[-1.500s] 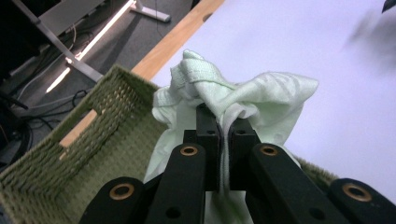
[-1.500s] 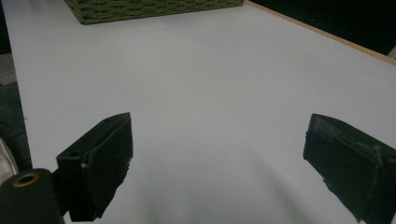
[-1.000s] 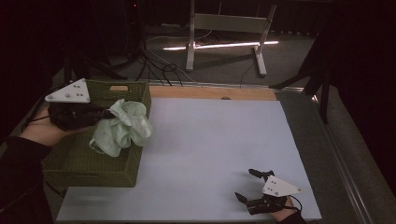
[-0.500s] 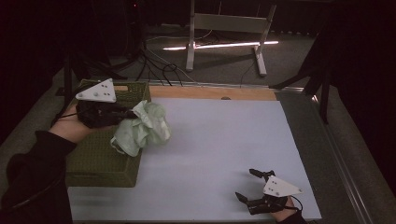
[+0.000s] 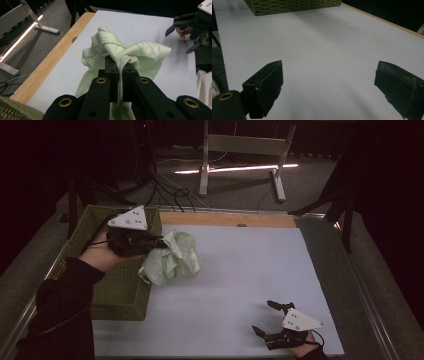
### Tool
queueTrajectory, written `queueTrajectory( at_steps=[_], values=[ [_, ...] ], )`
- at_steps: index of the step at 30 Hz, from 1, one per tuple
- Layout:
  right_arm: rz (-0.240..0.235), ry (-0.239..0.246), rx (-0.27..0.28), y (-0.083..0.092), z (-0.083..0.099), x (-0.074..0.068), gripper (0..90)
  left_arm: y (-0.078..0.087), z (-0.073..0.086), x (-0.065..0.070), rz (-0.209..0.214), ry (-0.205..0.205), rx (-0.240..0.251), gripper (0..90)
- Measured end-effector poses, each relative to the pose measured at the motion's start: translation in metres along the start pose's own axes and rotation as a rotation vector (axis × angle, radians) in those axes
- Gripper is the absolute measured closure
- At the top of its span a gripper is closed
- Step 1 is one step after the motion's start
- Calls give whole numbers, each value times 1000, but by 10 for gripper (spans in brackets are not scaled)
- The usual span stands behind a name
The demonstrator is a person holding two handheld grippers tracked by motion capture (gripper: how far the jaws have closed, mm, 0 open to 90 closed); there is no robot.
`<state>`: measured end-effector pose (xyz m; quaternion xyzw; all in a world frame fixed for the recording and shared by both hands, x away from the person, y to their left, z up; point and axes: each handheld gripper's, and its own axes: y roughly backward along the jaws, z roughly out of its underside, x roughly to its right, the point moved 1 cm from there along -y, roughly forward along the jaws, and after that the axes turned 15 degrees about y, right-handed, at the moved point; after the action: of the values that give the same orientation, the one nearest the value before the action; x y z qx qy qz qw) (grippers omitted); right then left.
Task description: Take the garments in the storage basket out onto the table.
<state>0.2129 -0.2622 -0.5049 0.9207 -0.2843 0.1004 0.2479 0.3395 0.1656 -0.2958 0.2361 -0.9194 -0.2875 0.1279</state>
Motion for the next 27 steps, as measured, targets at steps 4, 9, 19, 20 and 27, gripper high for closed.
queueTrajectory(
  at_steps=[4,9,19,20,27],
  values=[
    [3,-1,0,0,0,0,83,-12,-4,4,14,-9,-4,881],
    [2,-5,4,0,0,0,83,-28,-10,9,32,-13,-4,881],
    [3,-2,3,1,0,1,83,-58,-19,17,58,-4,2,881],
    [2,-6,3,1,0,1,83,-60,-20,18,53,-5,6,881],
    [7,-9,9,1,0,1,83,-83,-24,24,64,12,18,881]
  ],
)
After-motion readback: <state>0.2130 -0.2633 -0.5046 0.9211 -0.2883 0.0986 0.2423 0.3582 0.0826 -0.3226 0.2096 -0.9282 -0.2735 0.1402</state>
